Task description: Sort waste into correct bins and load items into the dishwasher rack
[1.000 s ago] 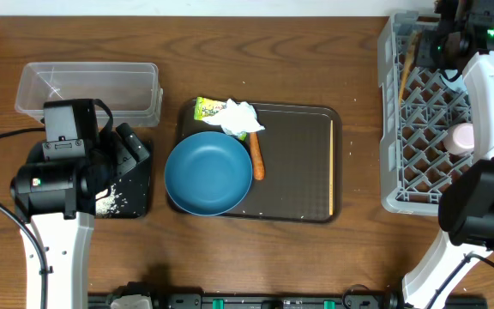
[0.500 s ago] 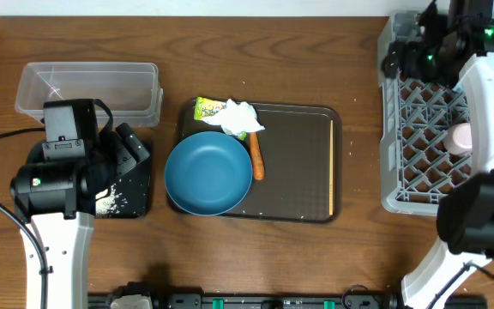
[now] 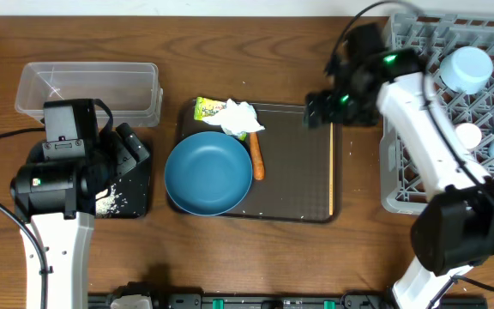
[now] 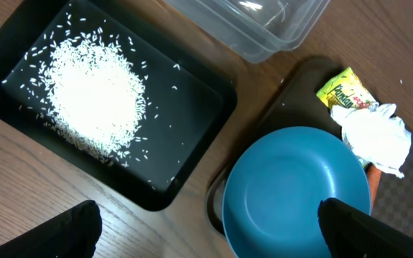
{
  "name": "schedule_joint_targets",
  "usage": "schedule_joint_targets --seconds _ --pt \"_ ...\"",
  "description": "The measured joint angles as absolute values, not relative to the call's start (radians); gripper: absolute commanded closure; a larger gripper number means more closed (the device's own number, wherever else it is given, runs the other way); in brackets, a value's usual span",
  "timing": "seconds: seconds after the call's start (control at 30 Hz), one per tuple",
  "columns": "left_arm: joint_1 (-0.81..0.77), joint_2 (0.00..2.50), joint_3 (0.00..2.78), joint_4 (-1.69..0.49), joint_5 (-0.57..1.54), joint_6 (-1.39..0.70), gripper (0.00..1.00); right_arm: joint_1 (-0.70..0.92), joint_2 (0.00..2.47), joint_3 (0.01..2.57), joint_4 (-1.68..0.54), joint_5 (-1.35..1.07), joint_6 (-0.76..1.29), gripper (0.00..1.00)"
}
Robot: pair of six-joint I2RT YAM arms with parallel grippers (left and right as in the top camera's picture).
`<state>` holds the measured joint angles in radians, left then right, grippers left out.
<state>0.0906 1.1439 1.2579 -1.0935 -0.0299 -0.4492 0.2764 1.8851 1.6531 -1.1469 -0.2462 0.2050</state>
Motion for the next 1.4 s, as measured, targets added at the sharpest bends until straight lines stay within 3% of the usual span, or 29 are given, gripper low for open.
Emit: schedule_joint_targets --seconds 0.5,1.4 --pt "0.091 1.144 1.258 -1.093 -0.03 -0.449 0.01 0.345 1.888 1.314 -0.927 -0.139 0.383 0.06" --pt "0.091 1.144 1.258 -1.093 -0.03 -0.449 0.01 0.376 1.908 1.252 -0.821 -0.126 0.417 0.08"
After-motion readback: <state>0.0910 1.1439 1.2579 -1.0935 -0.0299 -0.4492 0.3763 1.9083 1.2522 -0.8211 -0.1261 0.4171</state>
